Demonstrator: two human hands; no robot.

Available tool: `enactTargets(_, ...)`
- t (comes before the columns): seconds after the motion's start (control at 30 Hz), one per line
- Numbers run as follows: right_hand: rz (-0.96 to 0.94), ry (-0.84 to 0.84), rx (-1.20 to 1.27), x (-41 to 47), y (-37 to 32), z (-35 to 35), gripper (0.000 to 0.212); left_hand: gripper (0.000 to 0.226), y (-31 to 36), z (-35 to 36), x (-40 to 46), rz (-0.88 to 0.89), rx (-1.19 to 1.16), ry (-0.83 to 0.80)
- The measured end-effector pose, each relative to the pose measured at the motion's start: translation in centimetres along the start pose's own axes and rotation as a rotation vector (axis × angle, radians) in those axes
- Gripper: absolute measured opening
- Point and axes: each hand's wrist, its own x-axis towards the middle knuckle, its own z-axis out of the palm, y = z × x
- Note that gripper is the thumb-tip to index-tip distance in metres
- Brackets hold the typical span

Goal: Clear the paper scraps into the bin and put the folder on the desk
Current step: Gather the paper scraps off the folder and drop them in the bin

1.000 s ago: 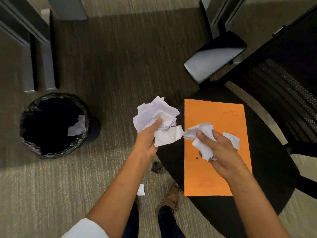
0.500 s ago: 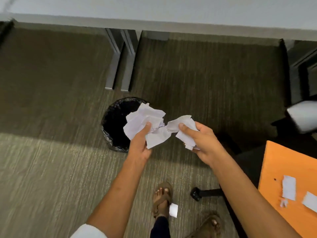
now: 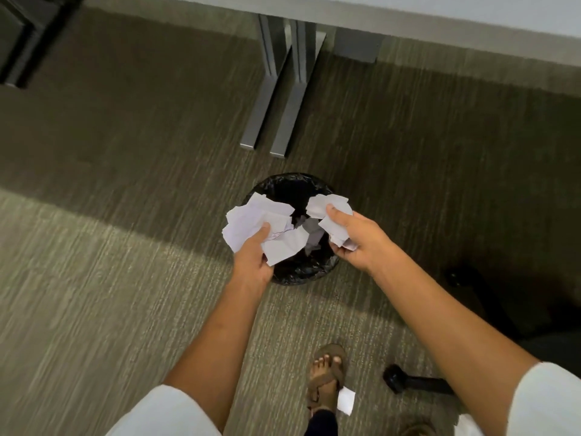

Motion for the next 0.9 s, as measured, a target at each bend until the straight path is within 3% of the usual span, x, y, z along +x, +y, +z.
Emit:
enactTargets(0.27, 0.107, 0.079, 0.102, 4.3, 1.1, 2.1, 0.046, 0.043, 0.6, -0.3, 3.3, -0.006, 0.028, 0.138)
enactTargets(0.43, 0.108, -0.037, 0.148, 5.7, 1.1, 3.3, 0.048, 0.030, 0.0, 0.6, 5.1, -0.043, 0.113, 0.105)
enactTargets(0.57, 0.147, -0.125, 0.099, 6.2, 0.8, 2.4, 0.089, 0.068, 0.1, 1.4, 5.5, -0.164, 0.286, 0.029)
enactTargets(0.63, 0.154, -0.159, 0.149, 6.2, 0.8, 1.7, 0.094, 0.090, 0.4, 1.4, 5.2, -0.223, 0.305, -0.013)
enactTargets(0.77, 0.140, -0.173, 0.291, 5.5, 1.1, -0.6, 0.104, 0.107, 0.5, 1.0, 4.4, -0.266, 0.291, -0.049)
enactTargets(0.83, 0.130, -0.181, 0.399, 4.7, 1.4, -2.4, 0.114, 0.105, -0.1, 1.3, 4.1, -0.239, 0.351, 0.004)
enactTargets(0.9, 0.119, -0.182, 0.510, 3.6, 1.7, -4.5, 0.116, 0.083, -1.2, 2.1, 3.6, -0.196, 0.482, 0.023)
